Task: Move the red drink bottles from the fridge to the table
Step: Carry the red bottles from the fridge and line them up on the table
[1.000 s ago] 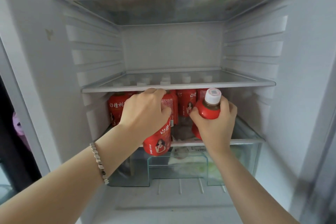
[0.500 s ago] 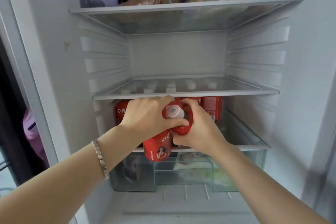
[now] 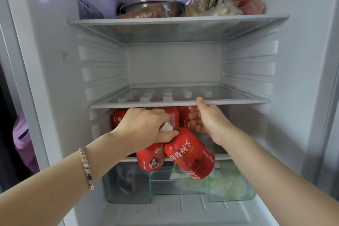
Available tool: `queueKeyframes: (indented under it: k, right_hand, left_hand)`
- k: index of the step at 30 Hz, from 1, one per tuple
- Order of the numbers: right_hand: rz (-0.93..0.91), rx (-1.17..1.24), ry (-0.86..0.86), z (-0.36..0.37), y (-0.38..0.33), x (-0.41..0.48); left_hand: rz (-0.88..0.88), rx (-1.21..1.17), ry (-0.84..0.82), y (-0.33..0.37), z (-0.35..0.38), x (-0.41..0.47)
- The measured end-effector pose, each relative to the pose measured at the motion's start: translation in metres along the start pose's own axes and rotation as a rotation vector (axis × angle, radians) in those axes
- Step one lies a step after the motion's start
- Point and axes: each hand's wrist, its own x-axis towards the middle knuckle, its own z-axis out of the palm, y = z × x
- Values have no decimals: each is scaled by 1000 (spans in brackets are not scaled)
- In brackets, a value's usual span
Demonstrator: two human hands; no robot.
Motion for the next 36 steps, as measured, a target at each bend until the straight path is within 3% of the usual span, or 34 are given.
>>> queueKeyframes:
  k: [5, 8, 10, 14, 17, 20, 29, 36]
  right_hand:
    - [-117, -41, 122, 12, 3, 3]
    - [-339, -320, 195, 8, 19, 5]
    - [-416, -431, 145, 2, 32, 9]
    - [-330, -751, -101, 5, 53, 39]
    - [-272, -678, -144, 33, 53, 60]
    - [-263, -570, -55, 55, 49, 75]
    - [-148, -916, 215, 45, 33, 38]
    - [-71, -904, 378, 5, 26, 0]
  left_hand:
    - [-31, 32, -1, 3, -2, 2]
    - [-69, 74, -49, 0, -3, 0]
    - [-80, 84, -74, -1, -9, -6]
    - [-132, 185, -136, -15, -22, -24]
    - [-195, 228, -334, -19, -28, -36]
    - [-213, 250, -389, -20, -32, -46]
    - [-216, 251, -391, -18, -38, -45]
    - [-205, 243, -386, -9, -32, -38]
